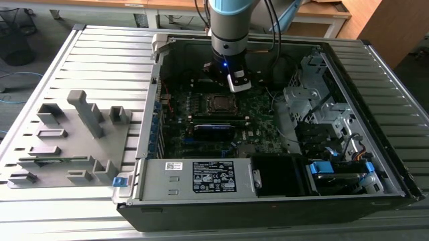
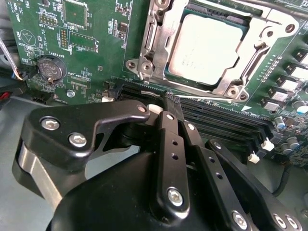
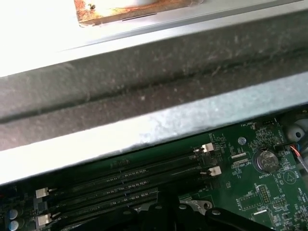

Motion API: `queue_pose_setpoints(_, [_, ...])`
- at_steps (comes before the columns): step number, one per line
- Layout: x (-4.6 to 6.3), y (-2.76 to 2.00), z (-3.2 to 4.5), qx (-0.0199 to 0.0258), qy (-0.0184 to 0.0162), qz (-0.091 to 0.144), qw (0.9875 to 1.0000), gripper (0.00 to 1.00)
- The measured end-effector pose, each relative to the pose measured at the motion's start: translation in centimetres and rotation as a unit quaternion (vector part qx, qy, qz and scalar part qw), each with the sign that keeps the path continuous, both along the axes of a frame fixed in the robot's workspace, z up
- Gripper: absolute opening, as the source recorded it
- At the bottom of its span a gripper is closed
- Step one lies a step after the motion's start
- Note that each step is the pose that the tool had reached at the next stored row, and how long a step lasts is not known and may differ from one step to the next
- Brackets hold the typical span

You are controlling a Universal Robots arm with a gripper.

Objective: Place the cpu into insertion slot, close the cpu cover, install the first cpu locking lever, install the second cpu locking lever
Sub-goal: 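Install the first cpu locking lever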

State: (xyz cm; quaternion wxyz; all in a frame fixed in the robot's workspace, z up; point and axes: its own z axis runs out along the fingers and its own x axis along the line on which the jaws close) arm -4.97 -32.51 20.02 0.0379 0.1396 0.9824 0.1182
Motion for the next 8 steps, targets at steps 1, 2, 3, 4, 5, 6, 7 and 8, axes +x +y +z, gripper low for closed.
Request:
queue_pose_setpoints(1, [0.00,0.05,0.00,0.0000,0.0000,0.000,1.0000,0.11])
queue_pose_setpoints(2, [0.00,0.08,0.00,0.0000,0.0000,0.000,1.0000,0.11])
queue_pose_setpoints(3, [0.00,0.12,0.00,0.0000,0.0000,0.000,1.0000,0.11])
queue_pose_setpoints(4, [-0.01,0.14,0.00,0.0000,0.0000,0.000,1.0000,0.11])
queue_pose_setpoints(5, [-0.03,0.15,0.00,0.0000,-0.0001,0.000,1.0000,0.11])
queue_pose_setpoints(6, [-0.06,0.15,0.00,0.0001,-0.0003,0.000,1.0000,0.11])
queue_pose_setpoints(7, [-0.13,0.15,0.00,0.0000,-0.0006,0.000,1.0000,0.11])
queue_pose_setpoints(8, [-0.20,0.15,0.00,0.0000,-0.0009,0.000,1.0000,0.11])
